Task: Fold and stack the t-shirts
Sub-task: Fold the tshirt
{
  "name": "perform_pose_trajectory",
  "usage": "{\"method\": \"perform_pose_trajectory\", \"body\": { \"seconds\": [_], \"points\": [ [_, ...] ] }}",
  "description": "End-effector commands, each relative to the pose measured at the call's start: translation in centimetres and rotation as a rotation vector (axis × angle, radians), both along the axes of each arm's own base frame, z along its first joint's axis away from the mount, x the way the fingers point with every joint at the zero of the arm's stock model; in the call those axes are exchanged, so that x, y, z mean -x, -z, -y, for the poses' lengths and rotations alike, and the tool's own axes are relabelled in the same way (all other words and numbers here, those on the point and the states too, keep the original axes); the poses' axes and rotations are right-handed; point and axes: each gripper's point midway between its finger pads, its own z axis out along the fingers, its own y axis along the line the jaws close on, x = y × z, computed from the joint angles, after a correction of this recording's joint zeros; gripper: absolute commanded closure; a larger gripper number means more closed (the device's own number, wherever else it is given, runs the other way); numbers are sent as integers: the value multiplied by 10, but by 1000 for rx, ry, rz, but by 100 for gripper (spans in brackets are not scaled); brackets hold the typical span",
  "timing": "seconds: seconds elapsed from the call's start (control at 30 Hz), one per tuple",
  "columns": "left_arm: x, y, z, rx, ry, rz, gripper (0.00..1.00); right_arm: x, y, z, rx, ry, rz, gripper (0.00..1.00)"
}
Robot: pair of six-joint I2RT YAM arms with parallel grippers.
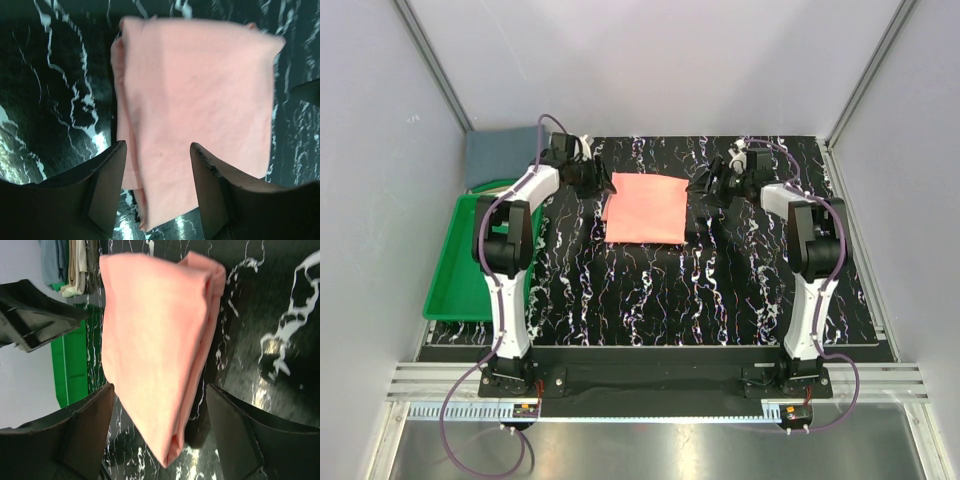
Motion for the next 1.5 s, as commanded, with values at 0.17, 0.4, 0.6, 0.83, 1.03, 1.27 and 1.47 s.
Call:
{"method": "perform_pose_trajectory", "body": {
  "seconds": [0.17,0.4,0.6,0.83,1.03,1.27,1.47],
  "points": [
    [12,45,0,-27,45,-79,37,24,-44,2,26,-20,104,18],
    [22,63,8,-35,68,-120,37,34,-15,-5,18,-24,29,19],
    [35,55,29,13,118,-128,77,54,11,-35,29,-90,-3,22],
    [50,29,50,166,133,-154,99,74,31,-55,53,-113,-32,29],
    [62,33,49,217,61,-236,74,90,38,-58,64,-106,-44,35],
    [75,28,34,135,21,-221,55,95,24,-48,117,-79,-21,33],
    [88,37,27,82,24,-243,53,96,15,-44,127,-42,-31,34]
  ]
}}
